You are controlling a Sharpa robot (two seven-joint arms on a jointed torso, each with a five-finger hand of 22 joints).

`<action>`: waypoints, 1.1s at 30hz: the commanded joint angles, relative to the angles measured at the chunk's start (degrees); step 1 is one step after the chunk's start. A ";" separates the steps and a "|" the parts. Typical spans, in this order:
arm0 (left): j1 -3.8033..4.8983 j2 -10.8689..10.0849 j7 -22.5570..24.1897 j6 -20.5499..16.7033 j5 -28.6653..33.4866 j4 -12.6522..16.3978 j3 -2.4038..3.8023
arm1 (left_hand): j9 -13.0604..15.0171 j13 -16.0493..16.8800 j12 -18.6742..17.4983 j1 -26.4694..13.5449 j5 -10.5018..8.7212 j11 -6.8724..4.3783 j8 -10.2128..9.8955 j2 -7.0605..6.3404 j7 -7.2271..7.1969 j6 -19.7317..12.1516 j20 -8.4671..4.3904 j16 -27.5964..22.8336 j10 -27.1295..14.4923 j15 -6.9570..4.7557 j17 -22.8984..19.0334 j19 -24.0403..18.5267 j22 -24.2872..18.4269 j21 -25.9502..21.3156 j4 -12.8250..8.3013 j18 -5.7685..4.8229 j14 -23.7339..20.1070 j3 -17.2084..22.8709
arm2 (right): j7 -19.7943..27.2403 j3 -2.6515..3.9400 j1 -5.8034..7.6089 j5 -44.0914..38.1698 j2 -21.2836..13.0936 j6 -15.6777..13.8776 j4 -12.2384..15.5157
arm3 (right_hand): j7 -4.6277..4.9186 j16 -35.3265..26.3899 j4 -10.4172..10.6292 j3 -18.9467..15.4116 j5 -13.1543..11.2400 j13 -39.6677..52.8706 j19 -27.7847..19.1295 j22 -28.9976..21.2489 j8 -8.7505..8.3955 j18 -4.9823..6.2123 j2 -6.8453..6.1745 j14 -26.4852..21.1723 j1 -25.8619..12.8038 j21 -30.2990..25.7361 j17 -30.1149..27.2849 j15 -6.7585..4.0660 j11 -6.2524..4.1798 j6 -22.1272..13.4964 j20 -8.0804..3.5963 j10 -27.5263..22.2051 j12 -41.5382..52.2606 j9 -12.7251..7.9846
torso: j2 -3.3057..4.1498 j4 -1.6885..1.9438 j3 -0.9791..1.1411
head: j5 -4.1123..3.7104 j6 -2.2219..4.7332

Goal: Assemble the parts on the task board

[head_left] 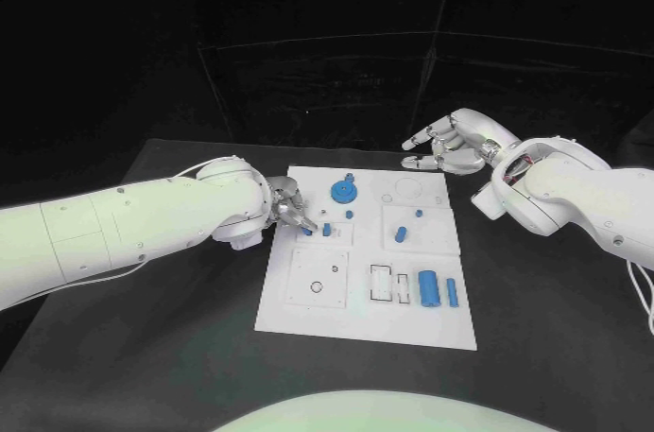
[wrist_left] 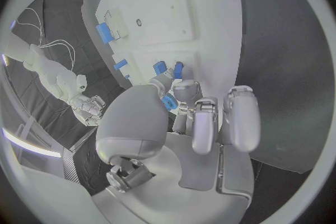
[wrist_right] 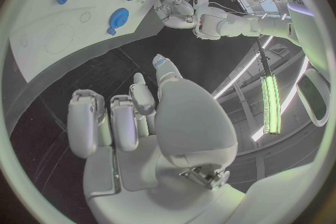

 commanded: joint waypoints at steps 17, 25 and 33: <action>-0.11 1.25 -0.15 2.43 -0.23 -0.97 -0.12 | 0.48 0.73 1.04 -6.82 0.09 -0.23 1.63 -3.25 -0.91 2.20 0.02 0.18 1.24 -0.65 15.09 0.70 1.85 0.76 -1.57 -0.41 6.05 1.48 | 0.26 0.03 0.12 -0.09 -0.04 0.14 0.20 | 0.04 -0.24 -0.01 -0.22 0.36 -0.11 -0.26 0.89 0.33 0.37 0.36 3.48 -0.20 -0.34 3.29 -0.34 -0.33 0.29 -0.23 -0.09 -0.35 0.09 | 0.00 -0.01 -0.01 | -0.20 -0.18; -0.10 1.44 -0.37 2.33 -0.23 -1.57 -0.12 | 0.54 0.80 1.13 -8.00 0.09 -0.36 1.83 -3.43 -1.05 2.46 -0.09 0.18 1.34 -0.78 15.09 0.78 2.04 0.87 -0.73 -0.45 6.05 0.22 | 0.25 0.03 0.12 -0.09 -0.10 0.08 0.25 | 0.04 -0.26 0.00 -0.24 0.35 -0.10 -0.28 0.85 0.33 0.38 0.35 3.47 -0.23 -0.36 3.27 -0.34 -0.33 0.29 -0.23 -0.09 -0.34 0.09 | -0.01 -0.02 -0.03 | -0.31 -0.22; -0.09 1.61 -0.50 1.66 -0.23 -2.02 -0.11 | 0.62 0.71 1.12 -10.40 0.09 -0.35 2.09 -3.40 -1.03 2.72 -0.16 0.18 1.37 -0.81 15.09 0.80 2.12 0.87 1.26 -0.46 6.05 -2.19 | 0.24 0.03 0.12 -0.09 -0.10 0.02 0.24 | 0.04 -0.28 0.03 -0.27 0.35 -0.13 -0.29 0.82 0.32 0.38 0.35 3.47 -0.26 -0.38 3.24 -0.34 -0.32 0.29 -0.23 -0.11 -0.37 0.09 | 0.01 0.00 -0.04 | -0.34 -0.11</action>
